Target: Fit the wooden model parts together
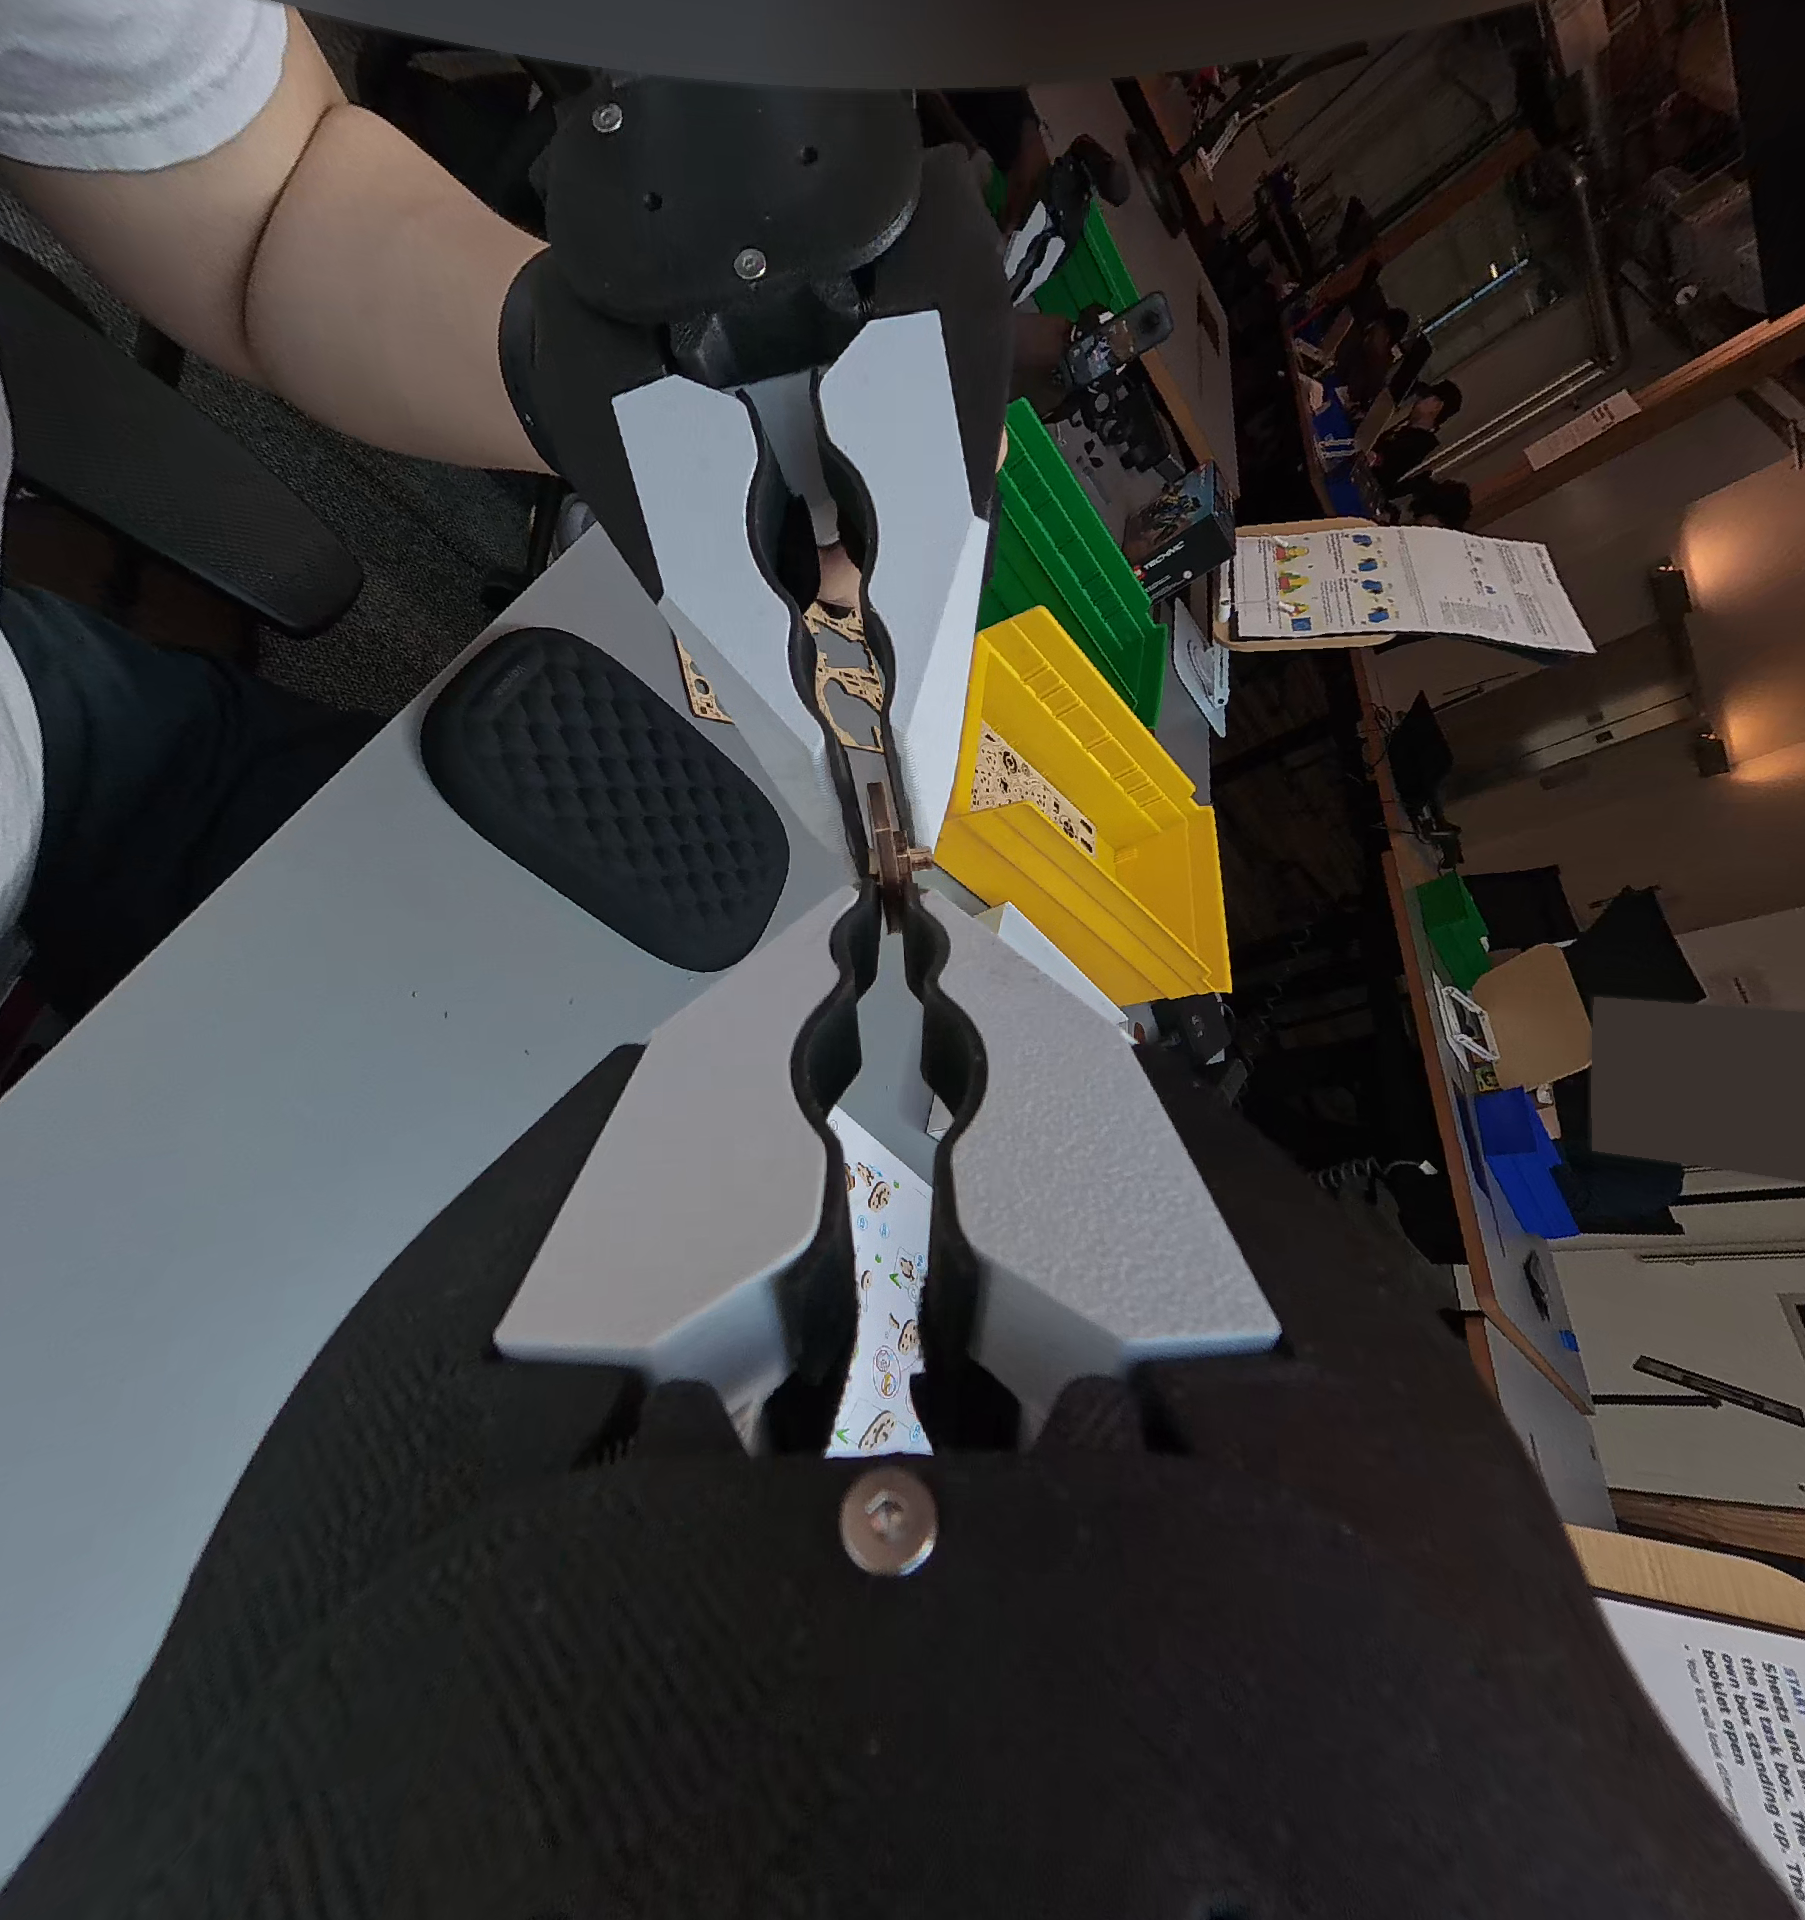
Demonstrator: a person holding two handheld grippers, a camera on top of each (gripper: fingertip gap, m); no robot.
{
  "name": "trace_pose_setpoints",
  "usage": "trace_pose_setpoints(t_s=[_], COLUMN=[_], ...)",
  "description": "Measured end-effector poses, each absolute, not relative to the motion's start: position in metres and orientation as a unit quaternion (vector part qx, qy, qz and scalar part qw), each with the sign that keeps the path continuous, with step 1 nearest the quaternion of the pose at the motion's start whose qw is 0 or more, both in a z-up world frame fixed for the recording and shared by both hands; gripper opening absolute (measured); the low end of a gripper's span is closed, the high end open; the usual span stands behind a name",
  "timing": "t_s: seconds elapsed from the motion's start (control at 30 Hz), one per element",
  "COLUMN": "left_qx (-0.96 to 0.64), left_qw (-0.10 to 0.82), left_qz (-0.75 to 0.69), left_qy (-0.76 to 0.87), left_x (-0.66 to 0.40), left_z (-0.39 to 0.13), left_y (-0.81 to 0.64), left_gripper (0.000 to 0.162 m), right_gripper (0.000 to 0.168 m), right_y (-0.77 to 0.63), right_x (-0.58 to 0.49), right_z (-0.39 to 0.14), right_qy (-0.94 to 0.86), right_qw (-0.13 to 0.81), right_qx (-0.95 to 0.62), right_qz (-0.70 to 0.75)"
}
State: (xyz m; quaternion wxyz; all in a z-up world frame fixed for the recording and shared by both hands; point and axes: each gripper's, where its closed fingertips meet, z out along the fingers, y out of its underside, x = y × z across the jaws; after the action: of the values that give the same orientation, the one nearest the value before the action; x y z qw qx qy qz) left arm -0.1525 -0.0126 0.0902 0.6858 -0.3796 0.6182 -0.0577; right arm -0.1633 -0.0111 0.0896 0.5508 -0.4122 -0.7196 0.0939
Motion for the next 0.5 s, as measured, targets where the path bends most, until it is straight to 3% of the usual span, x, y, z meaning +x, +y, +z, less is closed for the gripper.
trace_pose_setpoints(t_s=[0.5], left_qx=[-0.383], left_qw=[0.676], left_qz=[-0.062], left_qy=[0.627], left_x=[-0.1499], left_z=[0.0883], left_y=[-0.0132], left_gripper=[0.005], right_gripper=[0.006], right_y=[-0.0135], right_x=[-0.1606], right_z=[0.0882], right_qy=[-0.719], right_qw=[0.537], right_qx=[-0.425], right_qz=[0.122])
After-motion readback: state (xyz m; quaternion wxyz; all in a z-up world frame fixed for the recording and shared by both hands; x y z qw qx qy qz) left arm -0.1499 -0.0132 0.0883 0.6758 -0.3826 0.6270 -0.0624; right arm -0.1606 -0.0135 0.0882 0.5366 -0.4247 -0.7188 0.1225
